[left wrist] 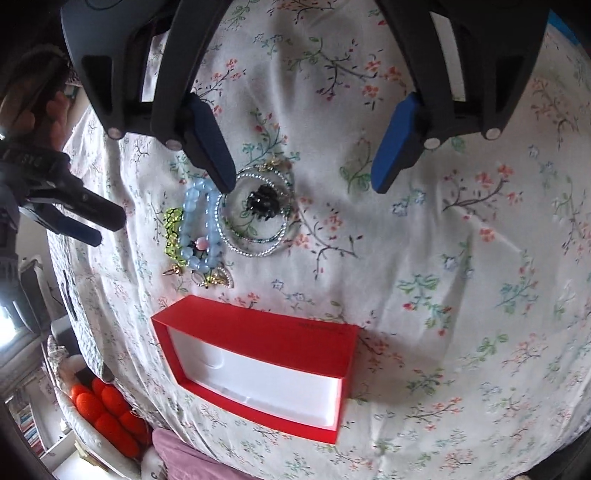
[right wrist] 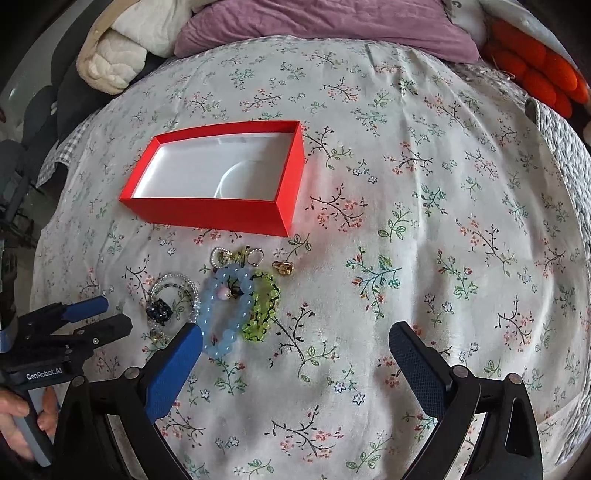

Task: Organize jewelry
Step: 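Reach the left tool to the silver beaded bracelet and grasp it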

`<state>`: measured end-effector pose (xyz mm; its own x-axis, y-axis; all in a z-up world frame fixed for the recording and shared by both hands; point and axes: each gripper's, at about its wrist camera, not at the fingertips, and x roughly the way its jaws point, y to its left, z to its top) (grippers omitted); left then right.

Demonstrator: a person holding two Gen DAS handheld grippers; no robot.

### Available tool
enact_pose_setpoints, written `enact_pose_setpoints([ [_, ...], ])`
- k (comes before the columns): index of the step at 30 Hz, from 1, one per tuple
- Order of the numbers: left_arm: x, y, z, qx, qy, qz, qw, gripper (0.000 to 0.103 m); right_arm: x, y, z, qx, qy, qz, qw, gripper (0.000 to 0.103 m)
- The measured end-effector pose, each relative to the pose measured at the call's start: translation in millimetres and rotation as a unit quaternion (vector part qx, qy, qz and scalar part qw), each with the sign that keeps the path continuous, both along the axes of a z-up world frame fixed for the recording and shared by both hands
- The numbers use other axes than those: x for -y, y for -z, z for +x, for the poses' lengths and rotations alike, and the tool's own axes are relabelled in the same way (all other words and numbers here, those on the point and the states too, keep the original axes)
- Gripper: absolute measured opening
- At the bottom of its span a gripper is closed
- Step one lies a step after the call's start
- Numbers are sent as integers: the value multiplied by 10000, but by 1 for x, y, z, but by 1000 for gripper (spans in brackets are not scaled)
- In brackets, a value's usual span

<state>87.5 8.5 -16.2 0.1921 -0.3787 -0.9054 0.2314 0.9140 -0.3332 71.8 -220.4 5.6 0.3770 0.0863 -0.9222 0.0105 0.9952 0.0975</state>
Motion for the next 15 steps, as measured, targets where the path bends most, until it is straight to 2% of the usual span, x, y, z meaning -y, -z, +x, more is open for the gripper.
enact_pose_setpoints([
  [7, -3, 7, 19, -240, 163, -315, 9991, 50, 13, 11, 12, -201, 177, 168, 9995, 102],
  [12, 5, 12, 32, -315, 289, -468, 9980, 41, 18, 12, 17, -223, 256, 420, 9985, 102],
  [15, 11, 17, 38, -323, 328, -404, 9981, 36, 21, 12, 21, -220, 277, 550, 9979, 95],
])
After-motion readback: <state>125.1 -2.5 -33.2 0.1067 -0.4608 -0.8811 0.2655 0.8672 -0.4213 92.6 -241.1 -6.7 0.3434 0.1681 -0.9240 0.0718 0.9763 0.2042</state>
